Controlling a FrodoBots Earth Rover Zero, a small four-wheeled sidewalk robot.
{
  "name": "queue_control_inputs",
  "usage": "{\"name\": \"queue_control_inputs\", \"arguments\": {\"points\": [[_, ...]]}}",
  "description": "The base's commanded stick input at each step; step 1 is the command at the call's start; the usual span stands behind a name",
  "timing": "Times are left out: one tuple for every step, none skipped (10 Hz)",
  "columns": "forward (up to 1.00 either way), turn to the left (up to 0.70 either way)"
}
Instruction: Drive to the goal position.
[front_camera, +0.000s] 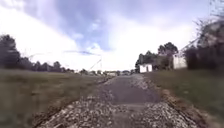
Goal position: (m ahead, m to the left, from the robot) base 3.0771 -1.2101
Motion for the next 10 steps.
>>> {"name": "queue_control_inputs", "arguments": {"points": [[0.85, 0.00], [0.85, 0.00], [0.85, 0.00], [0.85, 0.00], [0.85, 0.00], [0.85, 0.00], [0.85, -0.32], [0.85, -0.34], [0.85, -0.34], [0.85, -0.34]]}}
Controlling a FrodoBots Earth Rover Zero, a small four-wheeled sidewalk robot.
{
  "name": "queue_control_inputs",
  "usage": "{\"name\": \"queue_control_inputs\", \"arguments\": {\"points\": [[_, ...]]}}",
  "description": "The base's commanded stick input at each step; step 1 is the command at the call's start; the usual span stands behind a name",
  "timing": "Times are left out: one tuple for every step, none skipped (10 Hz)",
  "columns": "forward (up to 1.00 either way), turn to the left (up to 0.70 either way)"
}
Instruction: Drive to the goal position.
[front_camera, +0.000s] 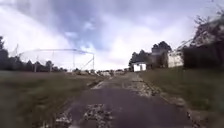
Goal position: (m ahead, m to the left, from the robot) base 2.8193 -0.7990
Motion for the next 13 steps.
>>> {"name": "queue_control_inputs", "arguments": {"points": [[0.85, -0.34], [0.85, -0.34], [0.85, -0.34], [0.85, -0.26], [0.85, -0.15], [0.85, -0.02], [0.85, 0.00], [0.85, 0.00], [0.85, 0.00], [0.85, 0.00], [0.85, 0.00], [0.85, 0.00], [0.85, 0.00]]}}
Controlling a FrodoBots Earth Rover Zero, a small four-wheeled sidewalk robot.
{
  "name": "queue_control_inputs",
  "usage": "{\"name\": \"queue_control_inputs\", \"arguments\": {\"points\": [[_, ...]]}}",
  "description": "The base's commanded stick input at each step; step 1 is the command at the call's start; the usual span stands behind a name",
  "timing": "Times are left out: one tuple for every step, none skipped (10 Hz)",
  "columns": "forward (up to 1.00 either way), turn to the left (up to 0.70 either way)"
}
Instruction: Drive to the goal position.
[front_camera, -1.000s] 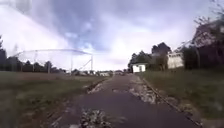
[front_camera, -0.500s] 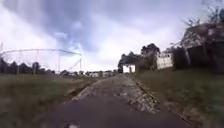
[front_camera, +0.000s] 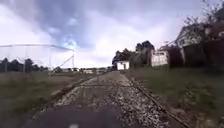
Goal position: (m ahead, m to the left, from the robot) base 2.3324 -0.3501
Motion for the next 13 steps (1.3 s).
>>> {"name": "queue_control_inputs", "arguments": {"points": [[0.85, 0.00], [0.85, 0.00], [0.85, 0.00], [0.85, 0.00], [0.85, 0.00], [0.85, 0.00], [0.85, 0.00], [0.85, 0.00], [0.85, 0.00], [0.85, 0.00], [0.85, 0.00], [0.85, 0.00], [0.85, 0.00]]}}
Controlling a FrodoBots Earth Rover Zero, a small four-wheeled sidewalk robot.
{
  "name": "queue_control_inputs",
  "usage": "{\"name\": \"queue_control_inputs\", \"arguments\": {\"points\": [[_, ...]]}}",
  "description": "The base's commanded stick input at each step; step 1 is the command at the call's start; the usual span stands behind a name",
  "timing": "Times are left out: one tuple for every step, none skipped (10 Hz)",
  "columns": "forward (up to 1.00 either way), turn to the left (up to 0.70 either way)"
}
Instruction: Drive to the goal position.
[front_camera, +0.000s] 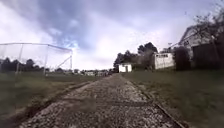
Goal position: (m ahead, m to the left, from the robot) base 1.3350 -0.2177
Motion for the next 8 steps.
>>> {"name": "queue_control_inputs", "arguments": {"points": [[0.85, 0.00], [0.85, 0.00], [0.85, 0.00], [0.85, 0.00], [0.85, 0.00], [0.85, 0.00], [0.85, 0.00], [0.85, 0.00]]}}
